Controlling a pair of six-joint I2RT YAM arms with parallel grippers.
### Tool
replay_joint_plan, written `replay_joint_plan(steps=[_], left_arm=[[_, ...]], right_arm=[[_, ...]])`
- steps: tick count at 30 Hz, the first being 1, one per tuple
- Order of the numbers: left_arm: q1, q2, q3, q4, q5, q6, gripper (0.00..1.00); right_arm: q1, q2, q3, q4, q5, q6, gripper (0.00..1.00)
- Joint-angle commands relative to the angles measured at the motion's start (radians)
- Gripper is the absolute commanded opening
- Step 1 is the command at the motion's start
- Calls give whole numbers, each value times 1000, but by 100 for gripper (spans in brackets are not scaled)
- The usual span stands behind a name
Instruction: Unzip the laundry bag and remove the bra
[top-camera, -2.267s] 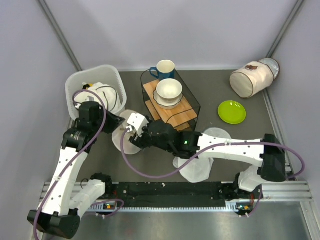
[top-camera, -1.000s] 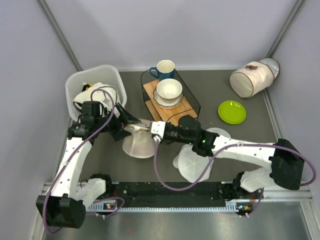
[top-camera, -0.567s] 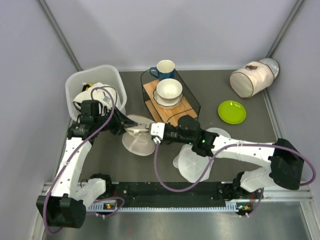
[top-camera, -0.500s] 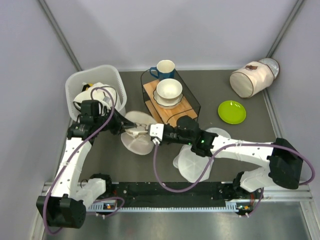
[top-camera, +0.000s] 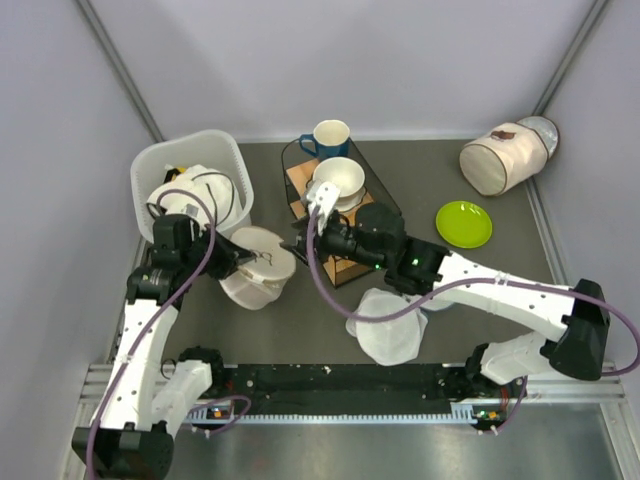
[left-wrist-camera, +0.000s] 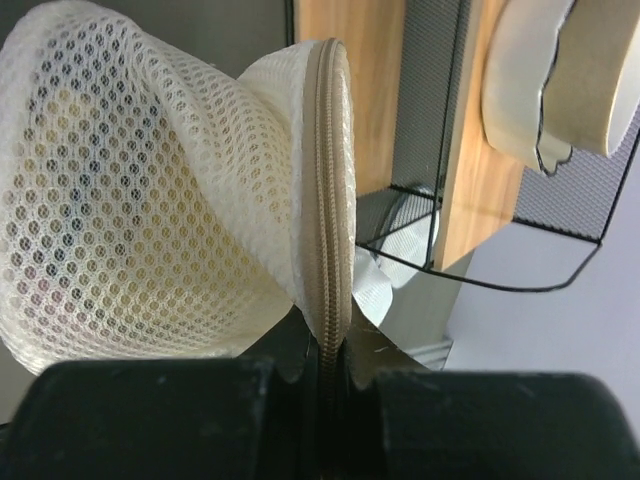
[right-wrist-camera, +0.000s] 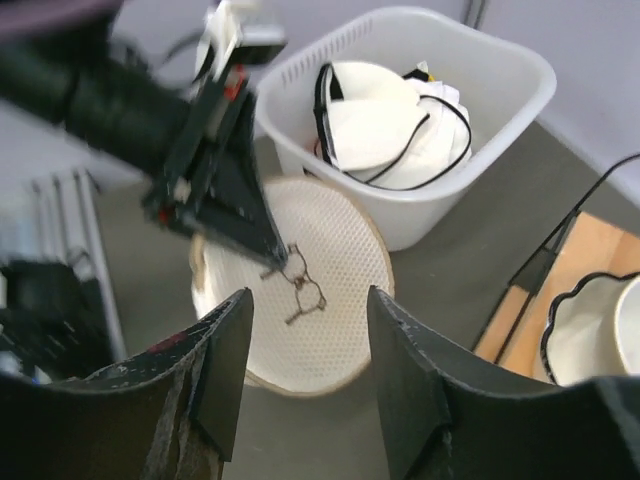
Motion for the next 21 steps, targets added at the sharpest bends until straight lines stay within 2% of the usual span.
replay_joint_plan(steps=[1, 2, 4, 9, 21], left_arm=[[0, -80, -32, 67, -154, -107, 0], [-2, -93, -31, 79, -168, -112, 0], [-5, -97, -19, 81, -200, -109, 0], [-8, -91, -2, 105, -226, -93, 0], [-8, -87, -2, 116, -219, -87, 0]], right_arm=[[6, -17, 105, -146, 159, 433, 48], [4, 1, 146, -180, 139, 519, 46], [6, 28, 190, -275, 55, 564, 47], [25, 101, 238, -335, -33, 704, 55], [99, 227, 260, -338, -111, 606, 59]])
